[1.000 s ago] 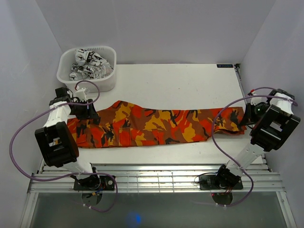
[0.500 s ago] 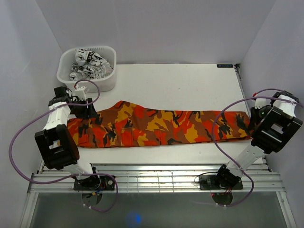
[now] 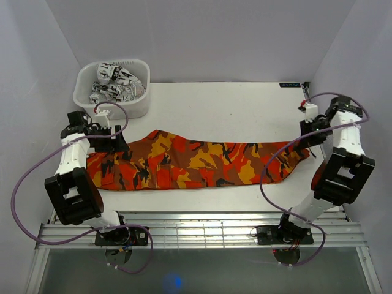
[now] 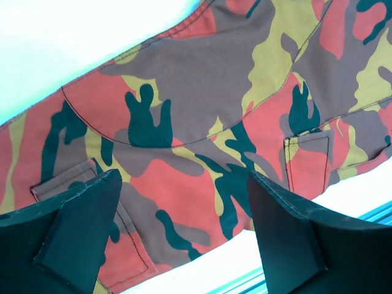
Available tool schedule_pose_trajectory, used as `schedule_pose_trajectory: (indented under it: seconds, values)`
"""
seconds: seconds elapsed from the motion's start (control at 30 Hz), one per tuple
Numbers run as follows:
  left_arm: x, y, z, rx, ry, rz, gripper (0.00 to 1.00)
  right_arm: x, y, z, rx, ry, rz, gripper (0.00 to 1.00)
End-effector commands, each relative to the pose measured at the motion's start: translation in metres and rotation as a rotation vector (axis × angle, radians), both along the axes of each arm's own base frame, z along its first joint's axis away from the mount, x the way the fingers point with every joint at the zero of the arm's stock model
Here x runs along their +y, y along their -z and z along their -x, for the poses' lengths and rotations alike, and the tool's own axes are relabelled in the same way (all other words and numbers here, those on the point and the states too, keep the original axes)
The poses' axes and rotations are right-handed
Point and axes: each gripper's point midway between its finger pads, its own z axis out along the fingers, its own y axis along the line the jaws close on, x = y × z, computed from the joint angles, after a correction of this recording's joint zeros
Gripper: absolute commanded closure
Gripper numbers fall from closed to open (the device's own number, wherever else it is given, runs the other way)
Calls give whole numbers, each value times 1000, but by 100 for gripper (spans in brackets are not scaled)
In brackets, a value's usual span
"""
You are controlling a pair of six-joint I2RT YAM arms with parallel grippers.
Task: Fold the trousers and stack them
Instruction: Fold the trousers
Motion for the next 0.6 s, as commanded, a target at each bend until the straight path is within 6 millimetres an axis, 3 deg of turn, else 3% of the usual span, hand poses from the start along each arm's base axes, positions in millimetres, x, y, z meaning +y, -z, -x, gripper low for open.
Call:
schedule_pose_trajectory:
  seconds: [0.0, 0.03, 0.13, 0.2, 0.33, 0.5, 0.57]
  values:
    - [-5, -17, 5, -25, 0, 10, 6, 85, -41, -1, -78, -117, -139, 92]
    - [-5, -17, 6, -20, -3, 13, 6, 98, -43, -5, -100, -140, -147, 92]
    - [-5, -16, 8, -4, -13, 21, 5, 166, -46, 0, -110, -264, -228, 92]
    - [-5, -14, 8, 3, -18, 27, 5, 193, -45, 3, -113, -303, -278, 92]
    - [-7, -7, 11, 30, -5, 37, 5, 270, -44, 17, -99, -420, -400, 92]
    - [-4, 3, 13, 63, -12, 31, 5, 330, -44, 22, -123, -508, -494, 92]
    - [-4, 8, 14, 79, -24, 34, 5, 351, -39, 34, -91, -520, -521, 92]
